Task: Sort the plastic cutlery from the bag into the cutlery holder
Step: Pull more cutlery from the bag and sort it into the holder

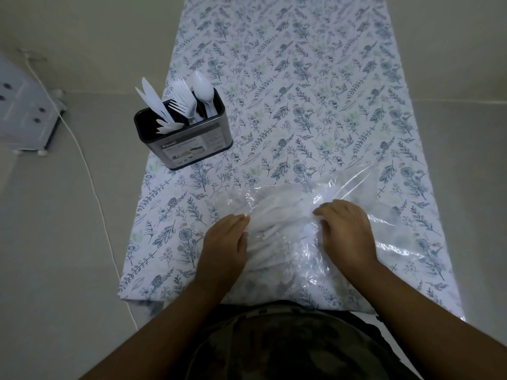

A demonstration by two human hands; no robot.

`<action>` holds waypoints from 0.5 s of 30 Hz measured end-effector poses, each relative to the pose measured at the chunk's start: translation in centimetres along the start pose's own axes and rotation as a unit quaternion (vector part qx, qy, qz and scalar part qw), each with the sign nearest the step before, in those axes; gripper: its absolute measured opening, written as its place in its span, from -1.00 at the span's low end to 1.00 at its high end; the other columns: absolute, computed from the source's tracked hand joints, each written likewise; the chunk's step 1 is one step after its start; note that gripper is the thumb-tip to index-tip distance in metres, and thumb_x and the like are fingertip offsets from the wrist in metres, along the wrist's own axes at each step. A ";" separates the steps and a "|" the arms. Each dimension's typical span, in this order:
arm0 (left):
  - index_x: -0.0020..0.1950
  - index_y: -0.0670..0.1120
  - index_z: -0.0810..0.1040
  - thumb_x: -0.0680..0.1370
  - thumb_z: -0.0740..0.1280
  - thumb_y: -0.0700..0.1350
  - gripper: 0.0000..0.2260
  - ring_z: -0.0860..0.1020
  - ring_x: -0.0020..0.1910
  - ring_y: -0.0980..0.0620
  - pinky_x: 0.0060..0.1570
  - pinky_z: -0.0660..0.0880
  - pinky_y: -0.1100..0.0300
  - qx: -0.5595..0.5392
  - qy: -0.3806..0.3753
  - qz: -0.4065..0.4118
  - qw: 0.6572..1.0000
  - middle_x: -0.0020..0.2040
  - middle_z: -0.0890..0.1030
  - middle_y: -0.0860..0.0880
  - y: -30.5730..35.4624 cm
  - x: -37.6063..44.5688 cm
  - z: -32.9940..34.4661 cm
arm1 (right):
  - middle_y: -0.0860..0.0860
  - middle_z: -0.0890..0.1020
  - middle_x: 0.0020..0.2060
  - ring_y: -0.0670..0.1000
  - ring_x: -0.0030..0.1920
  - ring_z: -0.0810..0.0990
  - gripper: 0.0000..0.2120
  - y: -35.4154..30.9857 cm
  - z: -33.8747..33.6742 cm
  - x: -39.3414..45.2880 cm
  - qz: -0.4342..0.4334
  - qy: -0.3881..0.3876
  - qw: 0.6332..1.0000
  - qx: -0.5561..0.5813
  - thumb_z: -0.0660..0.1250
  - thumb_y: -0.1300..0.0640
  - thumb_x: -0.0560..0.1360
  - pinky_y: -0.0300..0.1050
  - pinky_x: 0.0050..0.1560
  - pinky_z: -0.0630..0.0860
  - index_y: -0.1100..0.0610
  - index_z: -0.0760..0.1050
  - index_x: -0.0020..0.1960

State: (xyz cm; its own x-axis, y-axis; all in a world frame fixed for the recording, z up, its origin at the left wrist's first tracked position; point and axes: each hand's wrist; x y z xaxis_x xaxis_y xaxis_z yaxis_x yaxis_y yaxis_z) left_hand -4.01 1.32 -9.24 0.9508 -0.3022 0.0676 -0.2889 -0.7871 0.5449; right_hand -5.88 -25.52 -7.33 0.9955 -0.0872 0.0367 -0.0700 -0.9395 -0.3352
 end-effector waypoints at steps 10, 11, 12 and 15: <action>0.21 -0.18 0.65 0.56 0.40 -0.23 -0.77 0.61 0.08 -0.02 0.22 0.42 0.22 -0.030 0.019 -0.006 0.999 0.10 0.70 -0.10 -0.6 0.1 0.3 | -0.03 0.70 -0.19 0.13 -0.09 0.60 -0.77 -3.6 -3.9 1.5 -0.094 0.131 0.985 0.062 0.52 0.35 0.44 0.01 0.10 0.41 0.08 0.72 0.01; 0.21 -0.17 0.65 0.57 0.40 -0.22 -0.78 0.61 0.08 -0.01 0.23 0.42 0.23 -0.033 0.022 -0.008 0.999 0.10 0.70 -0.10 -0.5 0.1 0.3 | -0.04 0.71 -0.19 0.13 -0.10 0.61 -0.75 -4.4 -4.6 1.5 -0.114 0.132 0.983 0.052 0.52 0.36 0.42 0.01 0.10 0.41 0.07 0.72 0.00; 0.21 -0.17 0.65 0.57 0.38 -0.20 -0.78 0.61 0.08 -0.01 0.23 0.41 0.25 -0.035 0.027 -0.011 0.999 0.10 0.70 -0.09 -0.5 0.0 0.3 | -0.06 0.71 -0.18 0.14 -0.10 0.62 -0.73 -5.1 -5.0 1.4 -0.134 0.128 0.982 0.040 0.52 0.37 0.41 0.00 0.09 0.40 0.06 0.73 0.00; 0.20 -0.16 0.66 0.58 0.34 -0.14 -0.76 0.61 0.09 -0.01 0.22 0.39 0.28 -0.045 0.037 -0.018 0.998 0.11 0.70 -0.09 -0.5 -0.4 0.5 | -0.09 0.73 -0.19 0.12 -0.10 0.62 -0.73 -6.4 -6.2 1.5 -0.159 0.115 0.980 0.025 0.53 0.36 0.39 -0.02 0.04 0.36 0.03 0.74 -0.03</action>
State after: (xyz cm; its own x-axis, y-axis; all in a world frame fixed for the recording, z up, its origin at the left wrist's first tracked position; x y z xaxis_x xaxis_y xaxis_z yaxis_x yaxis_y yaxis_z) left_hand -4.28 1.54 -9.91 0.9671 -0.2314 0.1057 -0.2459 -0.7441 0.6212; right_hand -4.30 -21.68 0.66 0.9253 0.1299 0.3562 0.2505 -0.9147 -0.3172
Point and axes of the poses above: each hand's wrist, its own x-axis towards the middle knuckle, its own z-axis out of the palm, y = z × x
